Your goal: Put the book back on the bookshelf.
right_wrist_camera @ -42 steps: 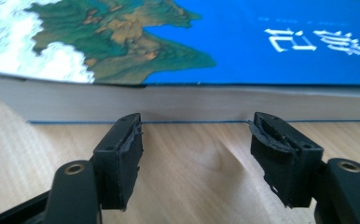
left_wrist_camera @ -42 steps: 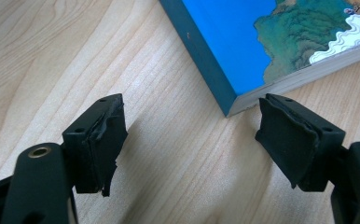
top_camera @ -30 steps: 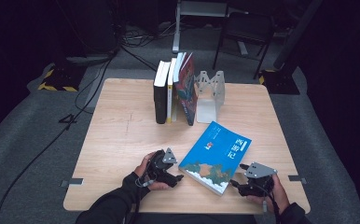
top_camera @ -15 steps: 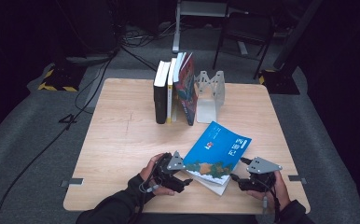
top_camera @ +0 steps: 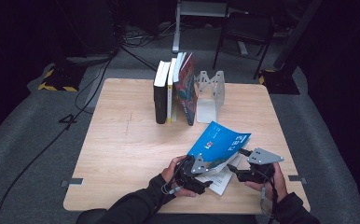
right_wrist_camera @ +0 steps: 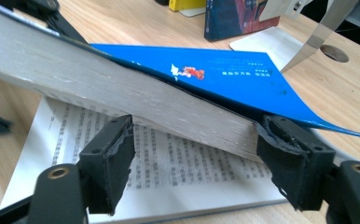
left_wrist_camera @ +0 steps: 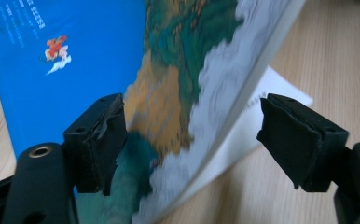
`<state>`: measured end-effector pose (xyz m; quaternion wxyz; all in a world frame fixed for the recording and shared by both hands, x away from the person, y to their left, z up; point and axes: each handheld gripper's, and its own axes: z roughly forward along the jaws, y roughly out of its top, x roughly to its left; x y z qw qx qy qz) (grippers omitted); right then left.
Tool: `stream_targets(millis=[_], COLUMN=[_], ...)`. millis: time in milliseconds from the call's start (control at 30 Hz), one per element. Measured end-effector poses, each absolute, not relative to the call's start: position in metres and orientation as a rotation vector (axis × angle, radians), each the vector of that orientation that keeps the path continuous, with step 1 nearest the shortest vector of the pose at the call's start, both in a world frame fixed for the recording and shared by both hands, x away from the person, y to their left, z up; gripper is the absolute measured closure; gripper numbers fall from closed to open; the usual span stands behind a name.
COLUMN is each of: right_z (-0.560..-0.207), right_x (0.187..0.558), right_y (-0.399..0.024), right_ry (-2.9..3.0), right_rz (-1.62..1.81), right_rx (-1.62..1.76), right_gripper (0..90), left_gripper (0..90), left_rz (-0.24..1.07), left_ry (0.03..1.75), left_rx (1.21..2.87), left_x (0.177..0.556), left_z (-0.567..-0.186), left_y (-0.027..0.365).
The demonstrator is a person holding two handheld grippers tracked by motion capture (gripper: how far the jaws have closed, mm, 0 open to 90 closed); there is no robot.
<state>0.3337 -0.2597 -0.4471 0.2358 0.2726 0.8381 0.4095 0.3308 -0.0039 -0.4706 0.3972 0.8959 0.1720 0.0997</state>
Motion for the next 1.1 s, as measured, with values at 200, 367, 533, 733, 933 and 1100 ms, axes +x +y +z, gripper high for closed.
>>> stream_targets(millis=[200, 367, 533, 733, 933, 1100], right_z=[-0.448, -0.451, -0.451, -0.435, -0.44, -0.453], right_x=[0.335, 0.335, 0.329, 0.323, 0.334, 0.348], right_y=[-0.26, -0.263, -0.274, -0.279, -0.265, -0.254], right_ry=[2.307, 2.313, 2.317, 2.27, 2.356, 2.456], right_rz=[1.119, 1.142, 1.179, 1.259, 1.266, 1.178], right_rx=[0.742, 0.76, 0.736, 0.652, 0.586, 0.569], right_gripper=[26.7, 28.9, 38.1, 35.5, 30.4, 29.3], left_gripper=[44.8, 63.7, 71.2, 72.5, 71.9, 71.4], left_rz=[0.322, 0.378, 0.413, 0.367, 0.302, 0.256], left_ry=[0.469, 0.419, 0.339, 0.324, 0.309, 0.318], left_rx=[2.256, 2.25, 2.252, 2.253, 2.267, 2.274], left_x=[0.335, 0.332, 0.332, 0.335, 0.337, 0.339], left_z=[-0.471, -0.469, -0.469, -0.464, -0.461, -0.456], left_y=[-0.013, -0.013, -0.011, 0.0, 0.019, 0.043])
